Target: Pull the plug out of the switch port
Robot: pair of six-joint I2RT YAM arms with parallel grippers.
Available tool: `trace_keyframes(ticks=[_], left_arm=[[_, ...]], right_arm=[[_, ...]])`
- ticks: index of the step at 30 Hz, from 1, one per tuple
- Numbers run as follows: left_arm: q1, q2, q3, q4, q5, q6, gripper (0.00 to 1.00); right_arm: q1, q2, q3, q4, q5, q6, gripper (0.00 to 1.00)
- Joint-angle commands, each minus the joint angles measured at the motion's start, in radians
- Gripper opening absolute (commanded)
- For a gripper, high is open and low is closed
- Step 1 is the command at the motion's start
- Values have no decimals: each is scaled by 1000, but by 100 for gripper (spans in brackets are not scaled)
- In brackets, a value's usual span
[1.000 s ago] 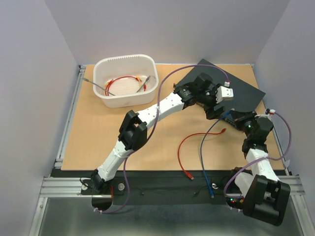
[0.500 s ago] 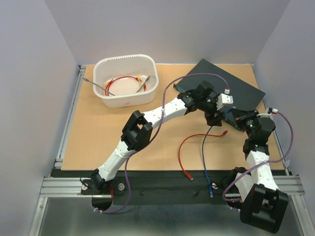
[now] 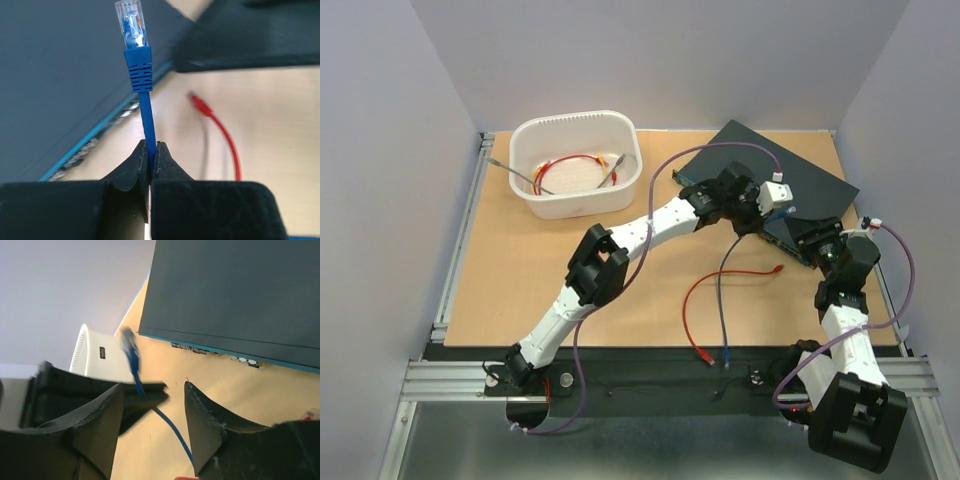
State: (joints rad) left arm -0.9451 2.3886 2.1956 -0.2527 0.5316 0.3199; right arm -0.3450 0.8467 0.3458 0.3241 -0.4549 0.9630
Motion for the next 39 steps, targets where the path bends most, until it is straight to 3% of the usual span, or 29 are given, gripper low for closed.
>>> trace_keyframes(ticks=[1,9,15,21,24,30,31,32,33,34,35,39], left_arm=[[55,-126,107,43,-183,-16,0],[212,-340,182,-49,-307,65,0],[452,-494,185,-10,-444,131,0],[707,-539,205,49,-398,101,0],[784,-546,103,75,-343,91,0],[816,-514,-331,159,-243,106,0],[809,-491,-345,165,-258,137,5],[806,-429,-341,120,-298,165,21],[801,-401,-295,84,-332,179,64],[793,-382,-274,49,-358,186,86],[790,-391,-263,8,-345,188,99],[770,-585,-364,111,-269,143,99]], right_arm=[[6,-50,13,-48,-15,-46,58],[6,-43,-14,-68,-22,-89,60],[6,-60,-30,-69,-18,-109,61],[6,-57,-45,-68,-21,-109,61],[6,-70,-51,-69,-19,-107,61],[6,-87,-60,-71,-18,-104,61],[6,-86,-60,-72,-25,-102,61],[6,-83,-60,-71,-30,-101,61],[6,-83,-59,-77,-36,-101,61],[6,-84,-59,-79,-42,-102,61],[6,-84,-57,-86,-41,-109,61],[6,-90,-50,-109,-31,-119,64]])
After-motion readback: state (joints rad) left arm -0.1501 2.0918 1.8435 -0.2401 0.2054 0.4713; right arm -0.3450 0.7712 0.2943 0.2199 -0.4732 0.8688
